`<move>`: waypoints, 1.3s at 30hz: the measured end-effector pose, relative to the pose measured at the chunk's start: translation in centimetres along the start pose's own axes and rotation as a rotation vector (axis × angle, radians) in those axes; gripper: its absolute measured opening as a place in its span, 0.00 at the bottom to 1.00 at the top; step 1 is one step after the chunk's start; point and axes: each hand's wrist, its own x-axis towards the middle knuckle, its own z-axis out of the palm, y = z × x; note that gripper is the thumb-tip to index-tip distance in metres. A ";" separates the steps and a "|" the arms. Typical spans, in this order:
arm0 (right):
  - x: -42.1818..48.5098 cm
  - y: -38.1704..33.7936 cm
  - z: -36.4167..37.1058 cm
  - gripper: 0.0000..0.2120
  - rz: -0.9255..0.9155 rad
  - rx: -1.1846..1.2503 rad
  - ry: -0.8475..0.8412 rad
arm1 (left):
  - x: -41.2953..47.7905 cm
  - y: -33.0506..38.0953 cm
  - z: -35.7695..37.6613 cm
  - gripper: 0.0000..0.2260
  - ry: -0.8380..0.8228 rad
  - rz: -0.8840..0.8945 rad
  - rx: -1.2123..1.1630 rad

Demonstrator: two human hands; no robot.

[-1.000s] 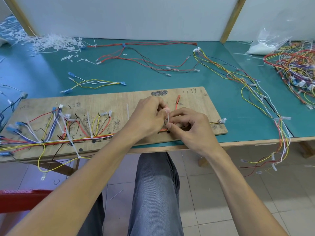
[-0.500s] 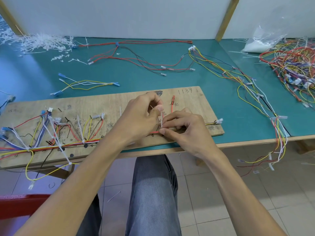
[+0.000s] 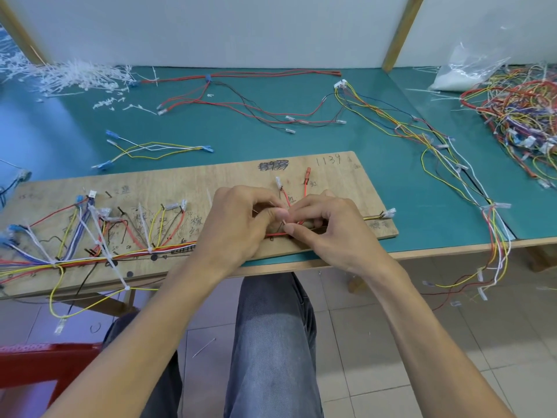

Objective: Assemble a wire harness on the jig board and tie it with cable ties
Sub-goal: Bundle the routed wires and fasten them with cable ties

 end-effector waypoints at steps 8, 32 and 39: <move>-0.2 -0.6 0.4 0.03 -0.086 -0.130 0.026 | 0.9 1.1 2.8 0.09 0.213 0.041 0.094; -0.8 0.0 1.4 0.04 -0.202 -0.197 0.110 | 0.7 0.9 3.2 0.09 0.151 -0.097 0.065; -1.0 0.0 1.3 0.04 -0.189 -0.177 0.119 | 1.0 1.1 2.1 0.05 0.045 -0.061 0.190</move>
